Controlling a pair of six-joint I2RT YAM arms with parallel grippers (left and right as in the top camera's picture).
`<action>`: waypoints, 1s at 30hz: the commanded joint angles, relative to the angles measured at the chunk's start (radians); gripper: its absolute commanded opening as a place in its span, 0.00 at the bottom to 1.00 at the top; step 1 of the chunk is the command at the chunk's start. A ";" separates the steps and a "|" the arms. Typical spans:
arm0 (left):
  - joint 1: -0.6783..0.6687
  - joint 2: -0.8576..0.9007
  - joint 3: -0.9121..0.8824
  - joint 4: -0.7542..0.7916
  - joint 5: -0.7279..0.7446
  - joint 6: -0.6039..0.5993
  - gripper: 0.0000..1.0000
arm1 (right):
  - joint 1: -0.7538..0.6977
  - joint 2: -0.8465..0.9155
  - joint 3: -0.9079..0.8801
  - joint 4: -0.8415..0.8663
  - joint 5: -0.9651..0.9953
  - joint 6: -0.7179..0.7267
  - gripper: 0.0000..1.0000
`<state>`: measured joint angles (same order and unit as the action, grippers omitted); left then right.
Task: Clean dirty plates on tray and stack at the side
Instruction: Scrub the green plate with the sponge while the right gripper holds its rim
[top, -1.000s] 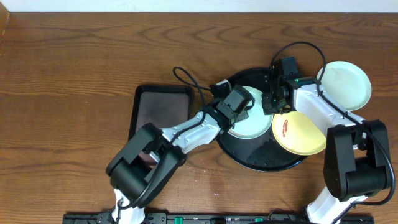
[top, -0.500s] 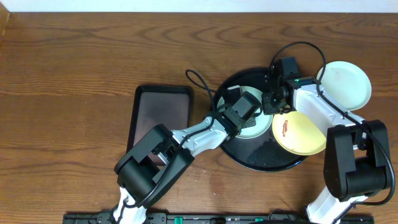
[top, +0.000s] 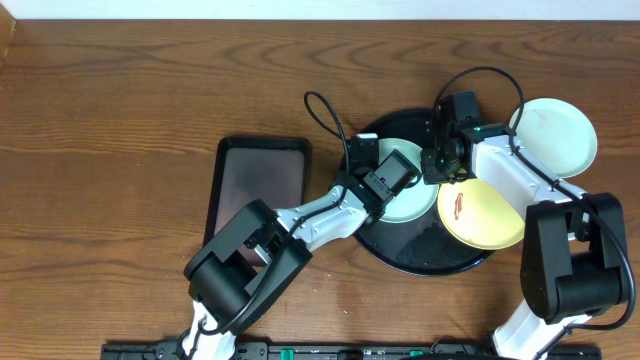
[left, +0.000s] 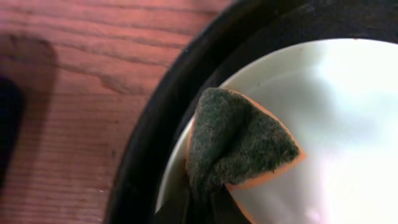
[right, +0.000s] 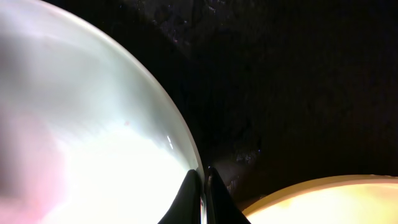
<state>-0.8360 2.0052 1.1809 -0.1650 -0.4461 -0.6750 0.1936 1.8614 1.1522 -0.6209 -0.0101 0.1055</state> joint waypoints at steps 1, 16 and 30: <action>0.013 -0.100 -0.020 -0.010 -0.101 0.047 0.08 | -0.007 -0.010 -0.011 0.002 -0.002 0.013 0.01; 0.013 -0.008 -0.020 0.187 0.229 -0.158 0.08 | -0.007 -0.010 -0.011 0.001 -0.002 0.013 0.01; 0.013 0.012 -0.020 -0.045 -0.106 0.054 0.07 | -0.007 -0.010 -0.011 0.001 -0.002 0.013 0.01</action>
<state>-0.8326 2.0159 1.1786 -0.1539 -0.3969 -0.6682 0.1936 1.8610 1.1519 -0.6201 -0.0109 0.1059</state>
